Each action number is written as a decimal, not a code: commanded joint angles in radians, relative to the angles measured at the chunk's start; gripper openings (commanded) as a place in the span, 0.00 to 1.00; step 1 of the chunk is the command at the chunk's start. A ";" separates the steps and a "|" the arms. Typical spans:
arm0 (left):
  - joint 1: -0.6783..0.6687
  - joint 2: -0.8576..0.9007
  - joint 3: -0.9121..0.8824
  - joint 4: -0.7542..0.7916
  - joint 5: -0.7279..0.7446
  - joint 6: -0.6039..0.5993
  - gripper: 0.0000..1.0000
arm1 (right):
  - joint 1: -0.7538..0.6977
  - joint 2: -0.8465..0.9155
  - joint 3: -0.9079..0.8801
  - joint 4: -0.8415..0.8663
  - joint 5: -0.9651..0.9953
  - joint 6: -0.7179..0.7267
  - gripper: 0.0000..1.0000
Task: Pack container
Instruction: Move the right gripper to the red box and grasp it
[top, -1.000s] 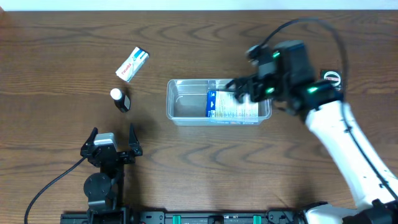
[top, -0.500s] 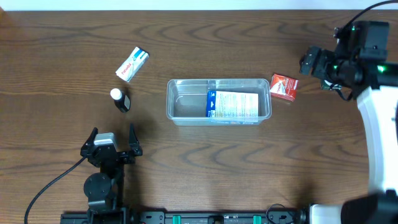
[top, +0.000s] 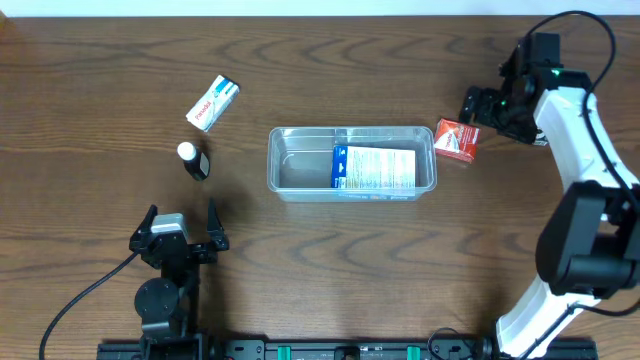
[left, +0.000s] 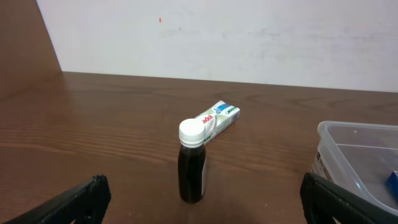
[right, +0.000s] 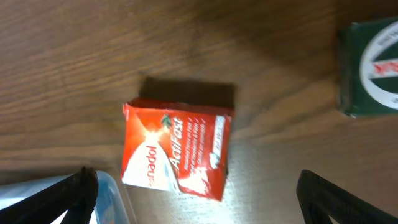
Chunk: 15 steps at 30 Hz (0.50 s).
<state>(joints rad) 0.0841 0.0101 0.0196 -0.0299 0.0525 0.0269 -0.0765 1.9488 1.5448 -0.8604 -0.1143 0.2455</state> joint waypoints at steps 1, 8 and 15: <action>0.005 -0.005 -0.016 -0.038 -0.008 0.003 0.98 | 0.023 0.022 0.035 0.005 0.006 0.008 0.99; 0.005 -0.005 -0.016 -0.038 -0.008 0.003 0.98 | 0.047 0.066 0.035 0.016 0.015 0.008 0.99; 0.005 -0.005 -0.016 -0.038 -0.008 0.003 0.98 | 0.068 0.103 0.034 0.019 0.064 0.008 0.99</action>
<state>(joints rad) 0.0841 0.0101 0.0196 -0.0299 0.0525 0.0269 -0.0299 2.0220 1.5570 -0.8433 -0.0883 0.2455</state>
